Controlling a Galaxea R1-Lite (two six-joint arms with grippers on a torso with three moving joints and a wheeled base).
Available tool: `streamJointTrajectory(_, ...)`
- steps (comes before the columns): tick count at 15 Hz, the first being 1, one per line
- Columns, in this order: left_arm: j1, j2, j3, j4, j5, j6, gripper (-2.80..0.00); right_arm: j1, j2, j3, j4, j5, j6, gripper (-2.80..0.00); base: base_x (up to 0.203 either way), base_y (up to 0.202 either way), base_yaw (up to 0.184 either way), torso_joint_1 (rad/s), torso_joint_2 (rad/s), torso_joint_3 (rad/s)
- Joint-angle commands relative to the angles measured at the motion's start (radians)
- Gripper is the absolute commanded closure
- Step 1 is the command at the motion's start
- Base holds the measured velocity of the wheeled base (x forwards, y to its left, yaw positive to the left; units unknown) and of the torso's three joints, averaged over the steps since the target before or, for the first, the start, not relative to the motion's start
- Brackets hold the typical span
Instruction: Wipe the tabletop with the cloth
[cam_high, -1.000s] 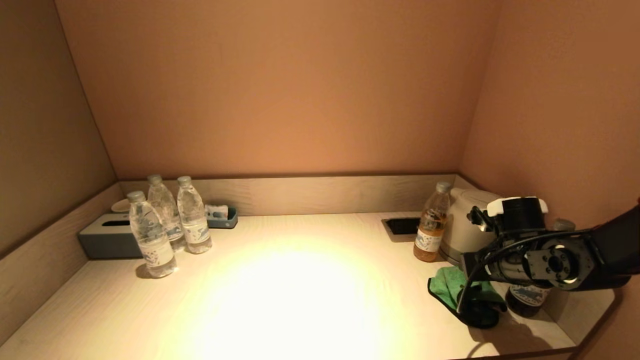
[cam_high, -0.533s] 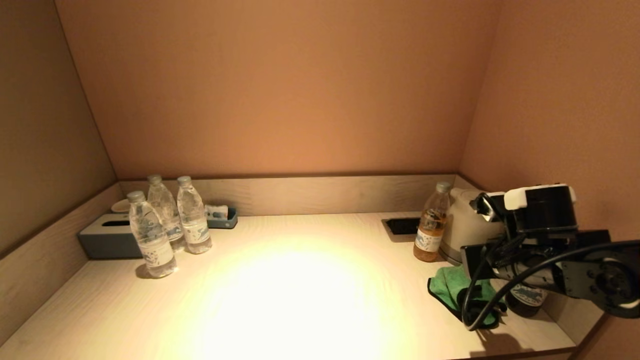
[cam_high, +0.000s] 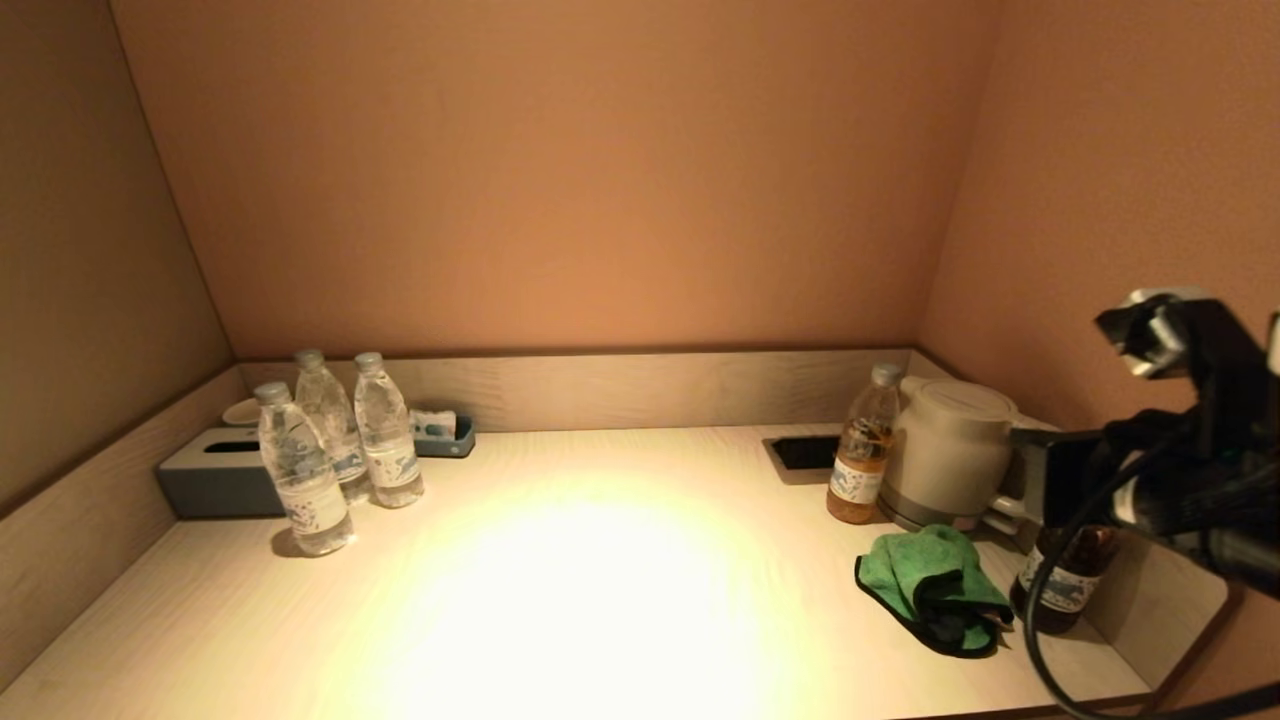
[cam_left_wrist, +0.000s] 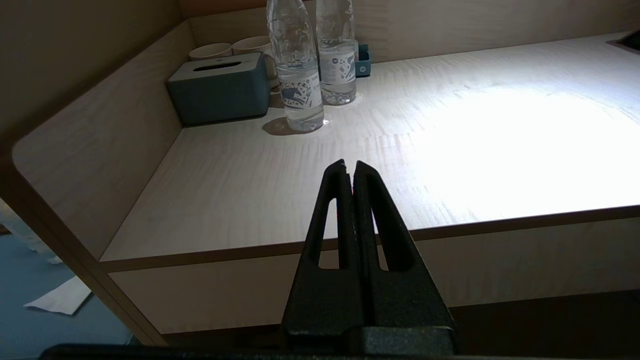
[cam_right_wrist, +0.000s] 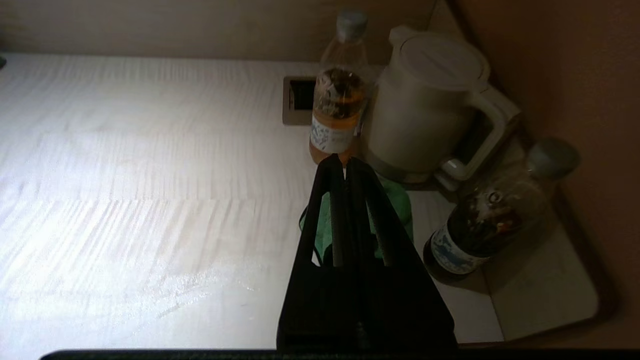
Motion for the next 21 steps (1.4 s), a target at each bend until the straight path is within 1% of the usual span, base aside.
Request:
streamJointTrajectory(1, -0.001, 0.001, 0.0, 0.0, 0.0, 0.001, 0.0, 0.002, -0.154, -0.008, 0.001, -0.029, -0.001, 0.0, 0.0, 0.0, 0.0, 0.0, 0.0, 0.0)
streamJointTrajectory(4, 0.0, 0.001, 0.0, 0.0, 0.0, 0.001, 0.0, 0.0, -0.302, -0.016, 0.03, -0.066, -0.009, 0.0, 0.0, 0.0, 0.0, 0.0, 0.0, 0.0)
streamJointTrajectory(7, 0.0, 0.001, 0.0, 0.0, 0.0, 0.001, 0.0, -0.001, -0.476, -0.002, 0.08, -0.159, -0.035, 0.0, 0.0, 0.0, 0.0, 0.0, 0.0, 0.0)
streamJointTrajectory(10, 0.0, 0.001, 0.0, 0.0, 0.0, 0.001, 0.0, -0.012, -0.618, 0.054, 0.119, -0.19, -0.076, 0.0, 0.0, 0.0, 0.0, 0.0, 0.0, 0.0)
streamJointTrajectory(11, 0.0, 0.001, 0.0, 0.0, 0.0, 0.001, 0.0, -0.018, -0.634, 0.071, 0.128, -0.198, -0.09, 0.0, 0.0, 0.0, 0.0, 0.0, 0.0, 0.0)
streamJointTrajectory(14, 0.0, 0.001, 0.0, 0.0, 0.0, 0.001, 0.0, -0.061, -0.748, 0.125, 0.13, -0.238, -0.111, 0.0, 0.0, 0.0, 0.0, 0.0, 0.0, 0.0)
streamJointTrajectory(17, 0.0, 0.001, 0.0, 0.0, 0.0, 0.001, 0.0, -0.16, -0.847, 0.183, 0.135, -0.231, -0.16, 0.0, 0.0, 0.0, 0.0, 0.0, 0.0, 0.0)
streamJointTrajectory(20, 0.0, 0.001, 0.0, 0.0, 0.0, 0.001, 0.0, -0.163, -0.911, 0.25, 0.136, -0.194, -0.167, 0.0, 0.0, 0.0, 0.0, 0.0, 0.0, 0.0)
streamJointTrajectory(21, -0.001, 0.001, 0.0, 0.0, 0.0, 0.001, 0.0, -0.163, -0.941, 0.276, 0.136, -0.168, -0.167, 0.0, 0.0, 0.0, 0.0, 0.0, 0.0, 0.0)
